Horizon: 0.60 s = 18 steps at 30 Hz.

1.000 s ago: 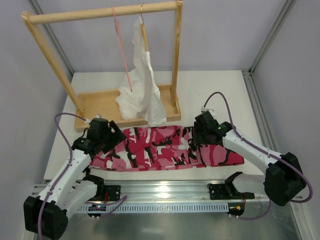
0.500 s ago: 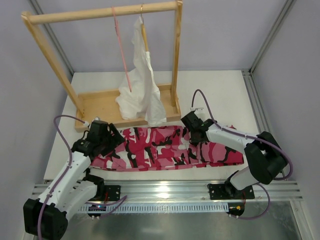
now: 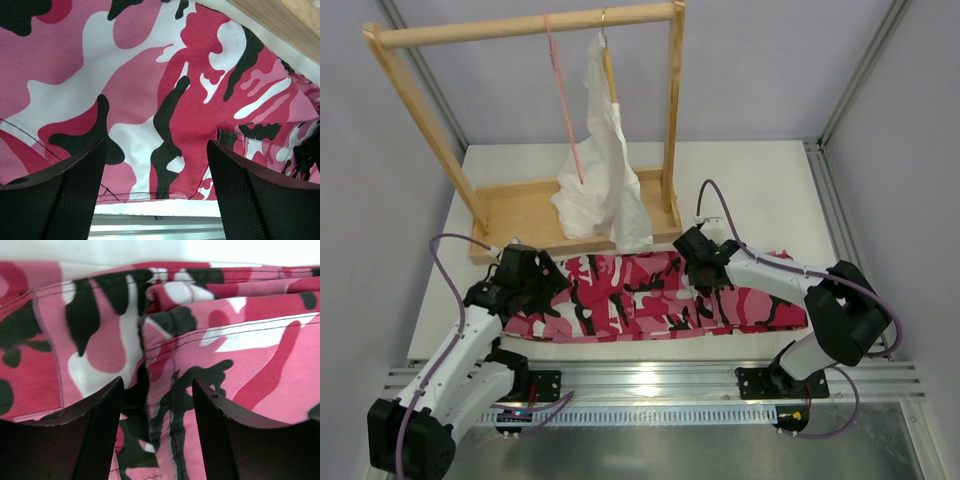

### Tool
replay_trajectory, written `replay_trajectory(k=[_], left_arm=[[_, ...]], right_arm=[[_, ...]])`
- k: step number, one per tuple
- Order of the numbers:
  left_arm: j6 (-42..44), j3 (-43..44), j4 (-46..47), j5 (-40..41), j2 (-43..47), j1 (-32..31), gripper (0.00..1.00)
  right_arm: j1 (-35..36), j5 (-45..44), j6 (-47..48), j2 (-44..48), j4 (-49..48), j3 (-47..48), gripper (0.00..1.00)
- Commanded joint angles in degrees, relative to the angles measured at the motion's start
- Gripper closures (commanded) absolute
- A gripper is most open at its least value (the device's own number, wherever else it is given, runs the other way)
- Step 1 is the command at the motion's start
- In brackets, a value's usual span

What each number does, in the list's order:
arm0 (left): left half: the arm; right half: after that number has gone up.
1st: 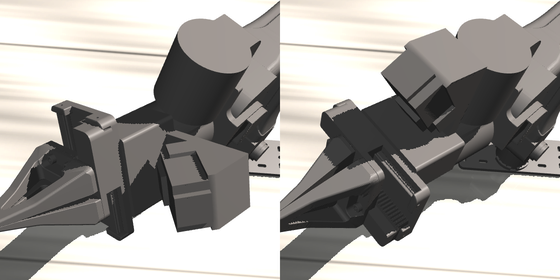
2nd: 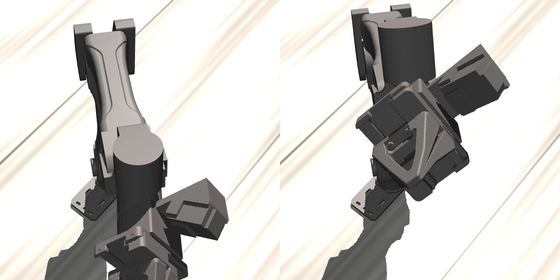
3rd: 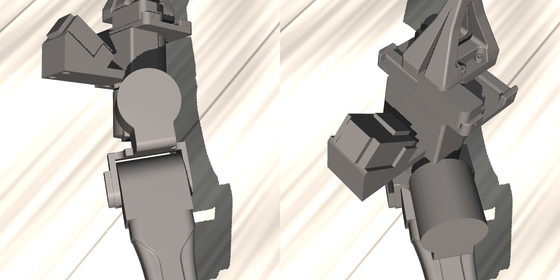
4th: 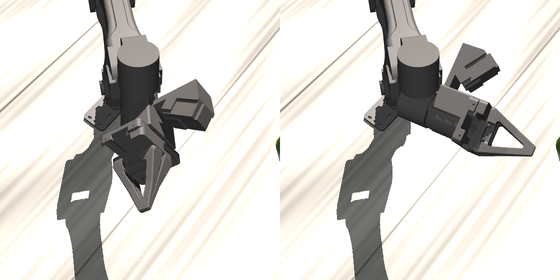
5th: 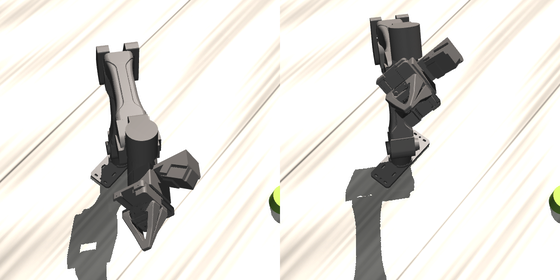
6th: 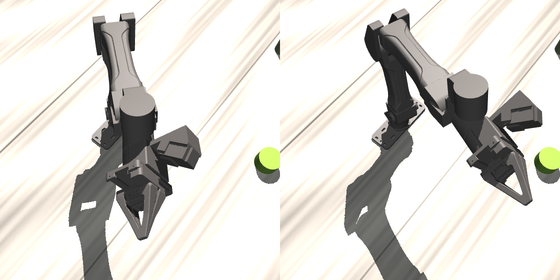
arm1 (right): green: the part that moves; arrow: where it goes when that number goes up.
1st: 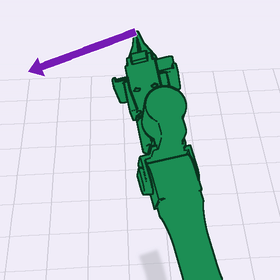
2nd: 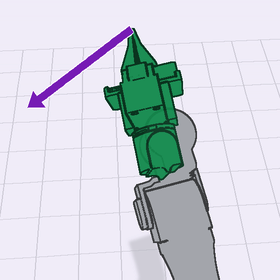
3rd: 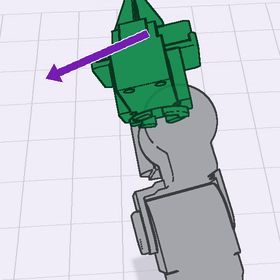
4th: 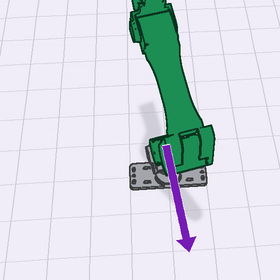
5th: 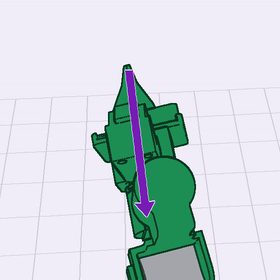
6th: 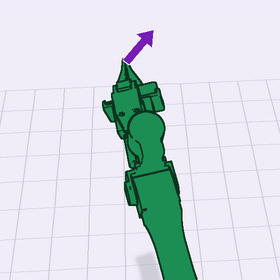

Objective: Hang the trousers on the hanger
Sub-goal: Fold the trousers

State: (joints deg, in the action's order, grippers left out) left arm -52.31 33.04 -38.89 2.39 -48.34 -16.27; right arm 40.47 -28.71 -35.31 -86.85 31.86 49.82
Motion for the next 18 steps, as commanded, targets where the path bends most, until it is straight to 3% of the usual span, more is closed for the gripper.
replay_trajectory(k=[1,11,18], left_arm=[[-0.4,0.9,0.7,1.2,1.7,-0.2,0.19],[0.0,2.1,-0.1,1.7,1.2,-0.2,0.22],[2.3,6.1,-3.4,2.9,2.8,-0.2,0.17]], right_arm=[[2.5,-1.9,-2.5,2.2,0.0,0.4,0.39],[3.0,-6.8,-5.4,-3.3,2.0,-1.9,0.4],[1.6,-6.6,-4.6,-3.5,4.4,-1.8,0.73]])
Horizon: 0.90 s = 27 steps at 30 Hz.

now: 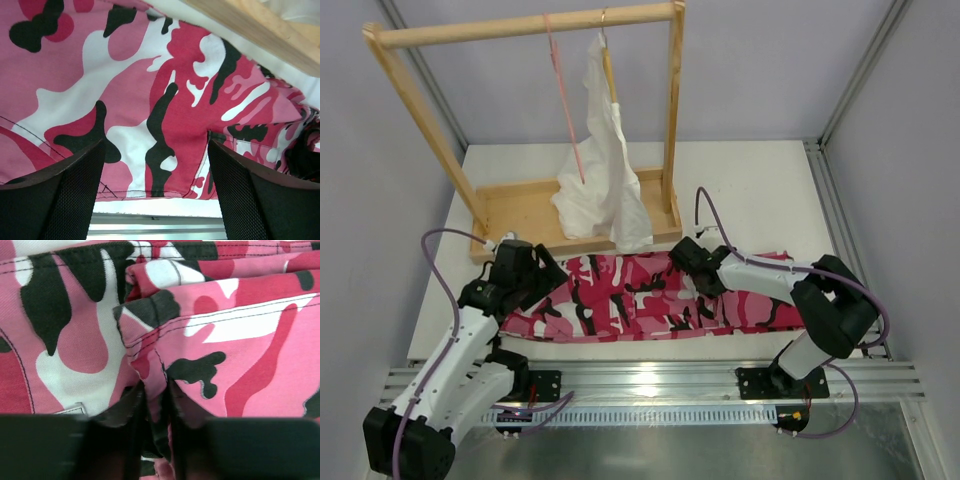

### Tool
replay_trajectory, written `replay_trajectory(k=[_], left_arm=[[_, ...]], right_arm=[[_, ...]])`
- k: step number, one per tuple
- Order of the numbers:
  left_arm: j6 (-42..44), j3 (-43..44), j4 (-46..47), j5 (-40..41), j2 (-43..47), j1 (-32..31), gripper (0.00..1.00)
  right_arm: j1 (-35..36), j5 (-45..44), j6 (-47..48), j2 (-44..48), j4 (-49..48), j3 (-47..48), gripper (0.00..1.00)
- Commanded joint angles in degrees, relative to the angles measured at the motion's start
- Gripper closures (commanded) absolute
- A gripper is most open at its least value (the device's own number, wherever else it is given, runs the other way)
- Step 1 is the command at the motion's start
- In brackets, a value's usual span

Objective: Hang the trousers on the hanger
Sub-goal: Fold the trousers

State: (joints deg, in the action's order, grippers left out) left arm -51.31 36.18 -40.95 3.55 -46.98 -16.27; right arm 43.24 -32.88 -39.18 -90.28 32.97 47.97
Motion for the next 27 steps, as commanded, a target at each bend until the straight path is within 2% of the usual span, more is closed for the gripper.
replay_trajectory(k=[1,3,4,8,13,16,17,21,27], left_arm=[[1.2,2.8,-1.4,2.2,2.4,-0.2,0.17],[1.0,2.6,-1.3,2.8,3.0,-0.2,0.17],[1.3,2.7,-1.2,3.1,2.6,-0.2,0.16],[3.4,4.9,-2.4,0.5,-1.3,-0.3,0.18],[-1.6,1.1,4.7,0.1,-1.9,-7.4,0.21],[-5.9,-2.4,10.0,1.1,-2.2,-13.9,0.24],[-6.6,-2.9,10.7,2.8,-3.6,-17.1,0.25],[-9.9,-1.2,13.8,4.7,-10.6,-23.4,0.27],[-15.8,2.0,18.9,8.3,-21.1,-32.4,0.32]], right_arm=[[-1.8,-2.6,-1.0,0.2,4.9,0.8,0.79],[-2.7,-3.0,-0.1,0.5,7.8,2.8,0.88],[-3.2,-3.2,0.4,1.1,8.7,3.4,0.96],[-4.5,-5.9,0.9,4.2,13.2,3.7,0.96],[-7.2,-7.6,2.2,12.1,15.9,2.8,0.96],[-7.9,-1.5,4.2,16.5,13.9,3.2,0.96],[-7.9,3.6,4.7,17.4,11.6,3.2,0.96],[-7.9,10.4,6.3,21.9,9.1,3.2,0.96],[-8.0,12.9,6.3,28.6,8.9,2.6,0.96]])
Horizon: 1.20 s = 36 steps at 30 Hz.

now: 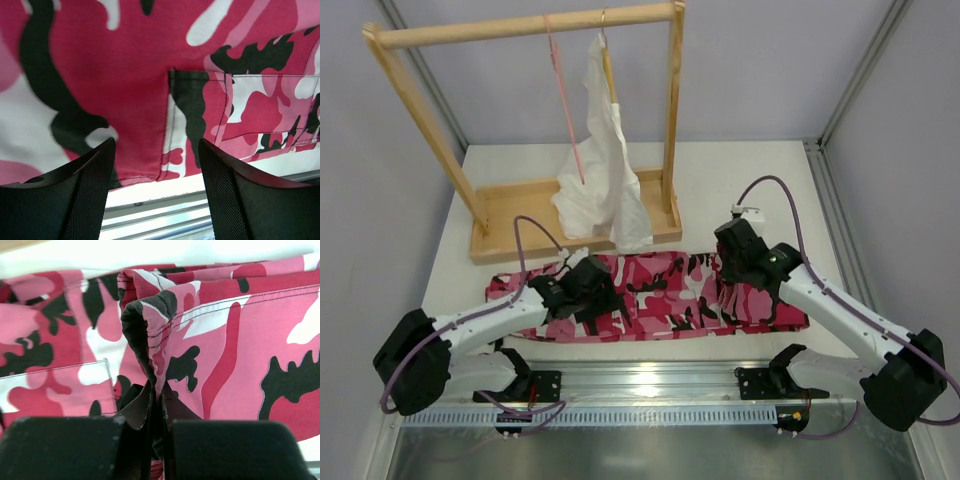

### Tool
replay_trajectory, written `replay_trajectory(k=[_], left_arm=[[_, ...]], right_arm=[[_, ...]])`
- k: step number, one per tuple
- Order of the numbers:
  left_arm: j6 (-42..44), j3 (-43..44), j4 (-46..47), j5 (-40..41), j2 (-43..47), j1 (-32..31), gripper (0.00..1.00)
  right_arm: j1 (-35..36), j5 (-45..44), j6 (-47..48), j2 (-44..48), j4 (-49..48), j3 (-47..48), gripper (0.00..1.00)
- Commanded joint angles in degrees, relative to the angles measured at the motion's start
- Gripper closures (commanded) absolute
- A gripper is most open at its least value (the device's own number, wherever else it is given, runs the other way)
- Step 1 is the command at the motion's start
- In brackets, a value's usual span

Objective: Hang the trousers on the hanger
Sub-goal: Fold the trousers

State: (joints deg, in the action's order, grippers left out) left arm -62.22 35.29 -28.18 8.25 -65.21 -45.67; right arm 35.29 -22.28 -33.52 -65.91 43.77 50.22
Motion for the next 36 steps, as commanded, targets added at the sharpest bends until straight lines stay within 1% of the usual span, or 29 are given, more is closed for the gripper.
replay_trajectory(k=[1,3,6,7,8,10,11,14,17,18,20,21,23,24,27,28,31,32,34,35,36], left_arm=[[-6.2,3.6,6.6,4.4,-6.5,-4.0,0.33],[-9.2,4.2,9.7,4.6,-9.8,-6.7,0.34],[-12.2,6.5,12.5,5.0,-16.7,-10.5,0.34],[-12.4,9.5,12.9,5.5,-20.4,-11.4,0.34],[-12.4,11.6,12.4,6.2,-22.5,-13.7,0.34],[-12.4,16.7,8.5,7.7,-26.6,-16.0,0.33],[-12.5,21.2,7.6,8.5,-30.4,-17.9,0.32],[-13.2,28.0,7.9,8.0,-37.2,-20.2,0.32],[-13.4,32.4,8.3,6.8,-41.4,-21.3,0.31],[-13.2,35.3,7.8,6.5,-43.6,-21.5,0.31],[-11.8,38.4,4.9,6.3,-45.1,-21.7,0.3],[-11.2,40.6,3.6,7.0,-44.8,-21.7,0.29],[-9.6,41.9,0.6,9.1,-43.3,-21.7,0.27],[-8.6,42.1,-2.8,9.9,-41.9,-21.7,0.27],[-7.1,41.3,-8.1,14.1,-34.7,-21.7,0.23],[-7.0,39.8,-11.7,16.0,-30.4,-21.6,0.23],[-6.5,36.1,-15.7,16.9,-24.2,-20.8,0.21],[-6.5,32.5,-15.6,15.2,-20.3,-19.3,0.21],[-6.0,27.9,-13.9,12.7,-16.0,-17.1,0.21],[-5.8,23.9,-13.8,10.7,-12.3,-13.9,0.2],[-5.6,22.1,-14.0,9.4,-10.7,-11.8,0.21]], right_arm=[[-0.2,1.0,-0.6,6.4,-1.2,0.4,0.96],[-1.4,-0.7,-2.3,8.3,0.9,0.1,0.96],[-5.8,1.0,-1.7,12.3,0.1,-1.6,0.96],[-8.4,2.6,-1.2,13.3,-0.2,-1.8,0.96],[-9.6,2.6,0.0,15.2,0.2,-1.4,0.96],[-11.8,2.2,1.5,17.1,1.1,-0.4,0.96],[-14.1,1.3,2.1,18.0,2.5,1.2,0.96],[-18.8,0.6,4.9,20.3,5.0,4.9,0.96],[-21.0,0.0,7.2,21.4,6.6,8.0,0.96],[-21.8,-0.3,7.6,21.6,7.0,8.6,0.96],[-22.3,0.0,8.4,21.8,7.8,9.8,0.96],[-22.3,0.9,8.5,21.8,8.0,10.0,0.96],[-22.3,2.7,9.1,22.1,8.1,10.2,0.96],[-22.4,3.8,9.3,22.2,8.0,10.3,0.96],[-22.3,10.4,10.8,21.9,7.5,10.9,0.96],[-22.3,15.4,11.3,21.5,7.2,11.2,0.96],[-22.1,20.9,12.0,21.5,5.2,10.9,0.96],[-22.0,25.0,11.9,21.4,4.1,10.5,0.96],[-21.3,26.4,10.9,20.5,3.2,10.3,0.96],[-19.4,27.4,10.2,20.3,2.4,9.6,0.96],[-18.2,27.7,8.4,20.2,1.4,9.0,0.96]])
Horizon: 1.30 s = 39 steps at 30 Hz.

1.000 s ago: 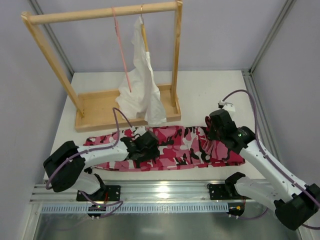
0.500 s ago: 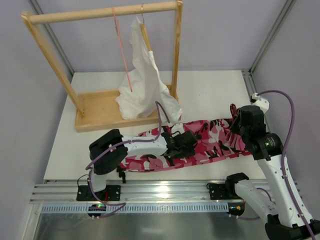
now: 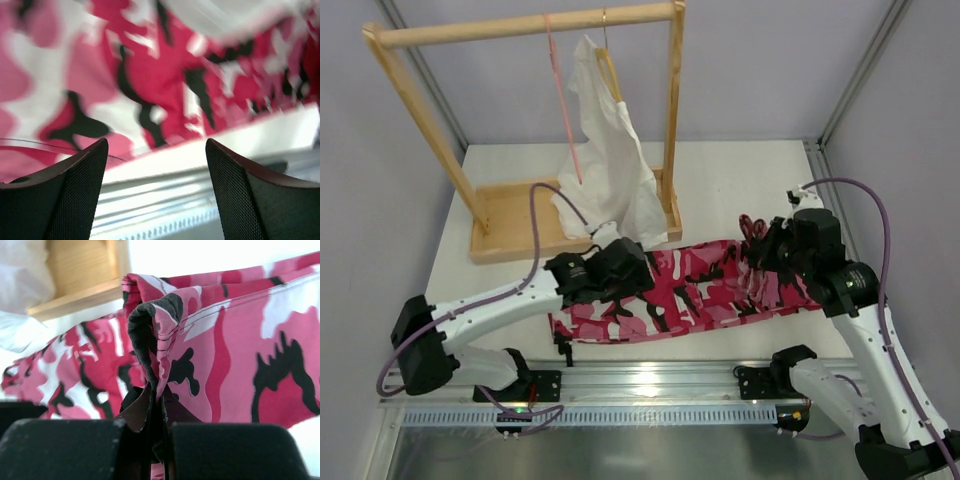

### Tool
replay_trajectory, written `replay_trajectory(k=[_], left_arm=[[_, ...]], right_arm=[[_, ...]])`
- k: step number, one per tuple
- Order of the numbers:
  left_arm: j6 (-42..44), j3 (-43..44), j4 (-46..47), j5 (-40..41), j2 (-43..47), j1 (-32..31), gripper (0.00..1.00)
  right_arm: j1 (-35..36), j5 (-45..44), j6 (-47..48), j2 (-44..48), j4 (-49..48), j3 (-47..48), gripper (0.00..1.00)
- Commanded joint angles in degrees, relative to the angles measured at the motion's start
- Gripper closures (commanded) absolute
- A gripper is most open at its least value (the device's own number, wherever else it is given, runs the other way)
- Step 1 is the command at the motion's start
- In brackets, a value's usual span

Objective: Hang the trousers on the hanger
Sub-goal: Fold the trousers

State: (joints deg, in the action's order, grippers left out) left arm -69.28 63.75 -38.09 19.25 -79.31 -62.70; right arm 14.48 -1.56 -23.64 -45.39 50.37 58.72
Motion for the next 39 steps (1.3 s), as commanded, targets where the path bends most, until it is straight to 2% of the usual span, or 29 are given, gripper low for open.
replay_trajectory(k=[1,2,6,7,10,12,13,15,18,22,26,35,39], left_arm=[[2.2,-7.7,-4.3,-2.4,4.9,9.8,0.21],[2.6,-10.6,-5.1,-3.3,8.8,12.1,0.21],[5.1,-14.0,-7.0,-1.9,17.8,22.2,0.18],[6.1,-14.3,-7.3,-3.1,19.1,27.2,0.17],[9.9,-14.7,-9.3,-4.5,21.6,36.5,0.17],[12.6,-15.2,-9.0,-5.3,21.7,40.6,0.16],[13.3,-16.6,-8.2,-9.6,21.2,44.9,0.16],[14.6,-17.7,-6.6,-15.4,20.9,48.7,0.19],[15.1,-19.2,-4.9,-17.7,21.0,50.5,0.19],[16.4,-20.7,-3.7,-18.5,19.9,53.6,0.18],[17.0,-21.6,-2.5,-21.7,18.1,57.3,0.2],[19.8,-21.4,-4.0,-20.6,16.8,60.8,0.21],[21.6,-22.6,-4.5,-21.8,16.3,64.3,0.24]], right_arm=[[4.3,7.0,-2.4,-0.4,-7.9,-0.1,0.96],[9.8,6.4,-3.4,-0.7,-9.0,-1.0,0.96],[24.7,-6.7,-10.1,-4.1,-9.3,1.1,0.96],[26.2,-7.6,-11.2,-4.6,-9.8,1.3,0.96],[30.9,-8.5,-14.2,-6.9,-12.2,1.1,0.96],[37.0,-10.3,-15.0,-8.3,-14.5,-0.2,0.96],[39.3,-12.4,-15.3,-9.2,-16.0,-0.5,0.96],[42.8,-14.9,-16.9,-12.3,-16.5,-0.5,0.96],[49.1,-18.3,-17.6,-15.2,-20.6,0.3,0.96],[51.7,-22.2,-16.7,-20.1,-23.8,4.0,0.96],[52.3,-21.4,-16.4,-25.2,-28.4,6.8,0.96],[55.0,-20.3,-16.2,-39.4,-33.4,16.2,0.96],[55.8,-19.7,-16.4,-43.9,-34.4,19.4,0.96]])
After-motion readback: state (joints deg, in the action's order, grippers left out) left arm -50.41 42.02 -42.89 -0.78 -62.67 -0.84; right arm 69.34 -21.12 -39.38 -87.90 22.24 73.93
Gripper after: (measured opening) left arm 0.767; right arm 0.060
